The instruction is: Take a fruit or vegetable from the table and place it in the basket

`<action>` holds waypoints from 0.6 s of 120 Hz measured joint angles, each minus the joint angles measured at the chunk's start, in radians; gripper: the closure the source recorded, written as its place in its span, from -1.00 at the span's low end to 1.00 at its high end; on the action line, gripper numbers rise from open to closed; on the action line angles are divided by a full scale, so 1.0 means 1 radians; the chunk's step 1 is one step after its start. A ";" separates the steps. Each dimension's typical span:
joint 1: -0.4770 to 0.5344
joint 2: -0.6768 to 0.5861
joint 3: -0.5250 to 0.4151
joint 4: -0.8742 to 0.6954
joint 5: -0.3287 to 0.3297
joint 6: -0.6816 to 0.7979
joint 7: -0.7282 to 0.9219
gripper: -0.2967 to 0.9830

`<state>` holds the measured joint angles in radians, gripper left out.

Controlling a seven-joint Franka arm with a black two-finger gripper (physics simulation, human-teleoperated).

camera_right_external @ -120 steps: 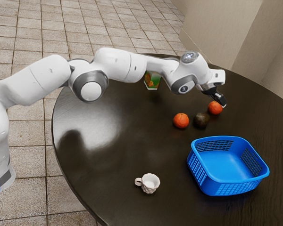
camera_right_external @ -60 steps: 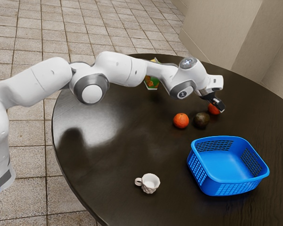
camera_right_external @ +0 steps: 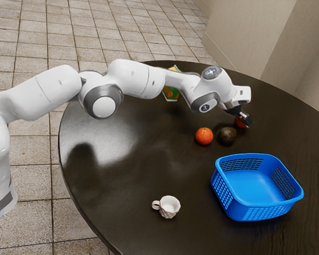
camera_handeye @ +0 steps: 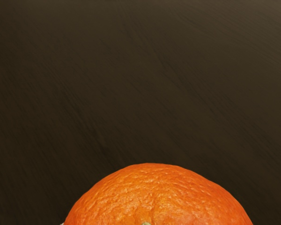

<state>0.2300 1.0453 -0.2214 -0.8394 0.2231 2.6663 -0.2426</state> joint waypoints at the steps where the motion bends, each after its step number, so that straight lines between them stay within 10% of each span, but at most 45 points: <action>1: 0.000 -0.001 0.000 0.000 0.001 0.000 -0.001 0.06; 72: -0.343 -0.313 -0.013 -0.076 0.064 -0.264 -0.137 0.27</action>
<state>-0.1132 0.7318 -0.2339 -0.9149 0.2869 2.4022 -0.3798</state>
